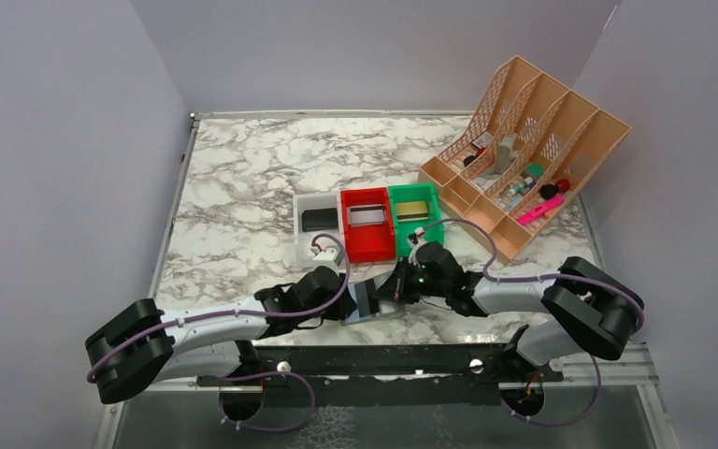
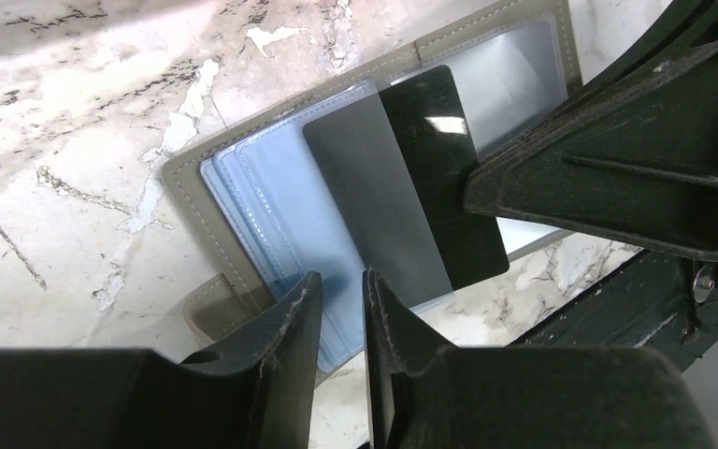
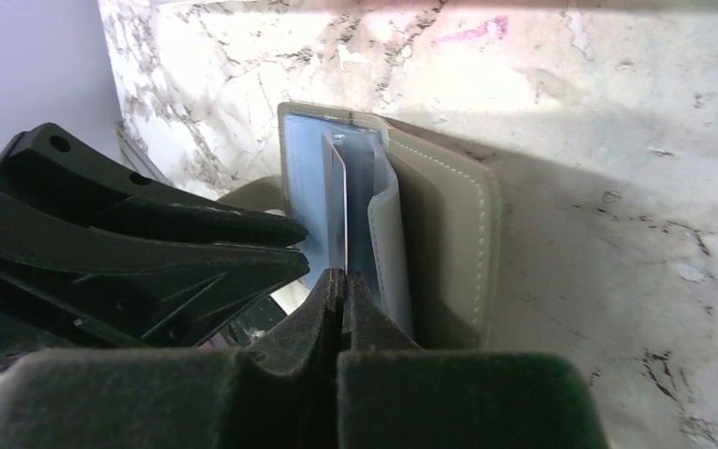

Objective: Take the credit cards out of the card holder

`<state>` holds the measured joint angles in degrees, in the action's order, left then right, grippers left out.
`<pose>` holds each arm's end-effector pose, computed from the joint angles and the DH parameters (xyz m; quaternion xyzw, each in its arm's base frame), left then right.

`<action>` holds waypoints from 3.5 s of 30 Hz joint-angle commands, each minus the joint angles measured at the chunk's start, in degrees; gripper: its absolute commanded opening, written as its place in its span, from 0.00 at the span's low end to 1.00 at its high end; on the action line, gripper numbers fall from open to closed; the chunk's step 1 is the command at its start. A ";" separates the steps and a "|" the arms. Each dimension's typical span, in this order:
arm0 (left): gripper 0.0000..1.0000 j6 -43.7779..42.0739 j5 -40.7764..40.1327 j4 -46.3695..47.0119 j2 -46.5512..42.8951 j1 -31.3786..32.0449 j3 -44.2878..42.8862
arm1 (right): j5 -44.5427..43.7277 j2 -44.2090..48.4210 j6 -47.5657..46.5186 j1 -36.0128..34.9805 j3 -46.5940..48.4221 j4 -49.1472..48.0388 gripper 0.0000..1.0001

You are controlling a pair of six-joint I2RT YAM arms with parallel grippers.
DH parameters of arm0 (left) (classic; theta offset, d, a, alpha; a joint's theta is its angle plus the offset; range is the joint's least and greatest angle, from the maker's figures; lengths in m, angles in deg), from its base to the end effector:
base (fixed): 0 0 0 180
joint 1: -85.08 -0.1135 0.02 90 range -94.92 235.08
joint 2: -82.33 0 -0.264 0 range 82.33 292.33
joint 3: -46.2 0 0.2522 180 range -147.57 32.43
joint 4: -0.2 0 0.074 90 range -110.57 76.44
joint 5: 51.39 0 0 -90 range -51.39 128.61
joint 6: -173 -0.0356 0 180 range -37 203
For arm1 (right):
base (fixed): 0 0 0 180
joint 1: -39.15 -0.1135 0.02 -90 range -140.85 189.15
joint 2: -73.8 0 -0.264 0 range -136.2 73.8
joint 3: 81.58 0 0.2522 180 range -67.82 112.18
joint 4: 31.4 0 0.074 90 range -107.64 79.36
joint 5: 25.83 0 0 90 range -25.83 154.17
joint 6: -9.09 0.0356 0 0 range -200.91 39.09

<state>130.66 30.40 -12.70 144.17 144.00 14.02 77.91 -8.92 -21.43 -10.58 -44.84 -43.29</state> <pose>0.1050 -0.1644 0.1476 0.0609 0.9116 -0.2825 0.2924 0.1563 0.1975 0.1332 0.0187 0.8786 0.4406 0.1834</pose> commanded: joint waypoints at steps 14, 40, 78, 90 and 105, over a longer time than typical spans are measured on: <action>0.25 -1.12 -0.62 -3.81 2.53 0.07 0.85 | 1.83 -4.17 2.48 0.62 -1.43 -6.62 0.18; 0.23 -2.66 1.27 -3.98 4.03 0.14 -1.05 | 2.71 -4.65 1.81 0.60 -4.81 -14.21 0.25; 0.33 -2.66 0.99 -11.15 -8.33 0.23 -3.36 | -6.56 13.44 -3.81 0.60 -6.88 -0.32 0.01; 0.53 -8.11 -4.37 -23.83 -13.87 0.24 -14.06 | -9.86 28.74 -9.67 0.61 -8.06 7.44 0.01; 0.99 -18.90 -23.42 -39.35 -15.17 -10.38 -25.75 | -12.89 39.22 -12.25 0.60 -11.92 7.20 0.01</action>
<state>118.26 10.84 -48.07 130.10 140.22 -10.77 67.72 28.13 -32.29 -10.21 -55.11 -35.14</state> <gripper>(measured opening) 0.986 0.016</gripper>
